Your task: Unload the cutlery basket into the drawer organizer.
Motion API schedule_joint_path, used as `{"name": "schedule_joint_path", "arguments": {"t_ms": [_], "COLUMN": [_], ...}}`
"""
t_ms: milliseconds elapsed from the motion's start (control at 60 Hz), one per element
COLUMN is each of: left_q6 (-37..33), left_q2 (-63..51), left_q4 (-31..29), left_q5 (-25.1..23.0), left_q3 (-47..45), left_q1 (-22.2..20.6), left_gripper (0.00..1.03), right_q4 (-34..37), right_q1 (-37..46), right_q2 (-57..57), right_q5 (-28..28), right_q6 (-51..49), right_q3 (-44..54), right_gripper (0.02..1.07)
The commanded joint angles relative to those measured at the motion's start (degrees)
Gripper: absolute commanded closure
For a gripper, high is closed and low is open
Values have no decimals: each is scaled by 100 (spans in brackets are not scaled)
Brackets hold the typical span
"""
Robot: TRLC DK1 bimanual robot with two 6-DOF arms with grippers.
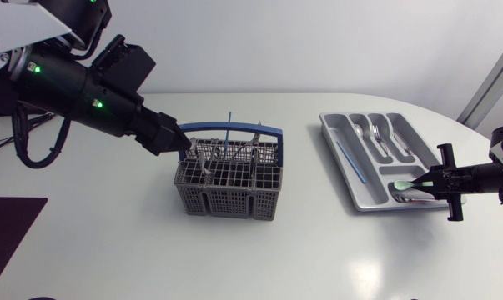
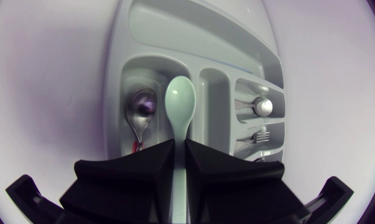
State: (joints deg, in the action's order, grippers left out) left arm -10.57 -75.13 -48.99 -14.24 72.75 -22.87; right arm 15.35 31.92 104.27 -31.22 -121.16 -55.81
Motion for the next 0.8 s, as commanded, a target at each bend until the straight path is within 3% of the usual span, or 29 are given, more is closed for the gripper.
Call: {"name": "schedule_joint_path", "arguments": {"t_ms": [0,317,483,783], "left_q6": [-15,-7,-15,-68], "left_q2": [104,157,289,631], "left_q4": [56,65,65,65], "left_q5": [9,9,9,18], "left_q3": [-138,-112,-191,-411], "left_q1": [2,2,11,46], "left_gripper": [40,40,40,40], "right_q4": [-191,-323,407,1945], "right_q1": [-37,16,33,-116], "right_q2": [23,-416,-1058,-2402], "right_q5": [37,-130,-411,-1061], "right_q6": [-223,-118,93,840], "right_q3": [220,457,448,325], "right_gripper": [88,68,43,41]}}
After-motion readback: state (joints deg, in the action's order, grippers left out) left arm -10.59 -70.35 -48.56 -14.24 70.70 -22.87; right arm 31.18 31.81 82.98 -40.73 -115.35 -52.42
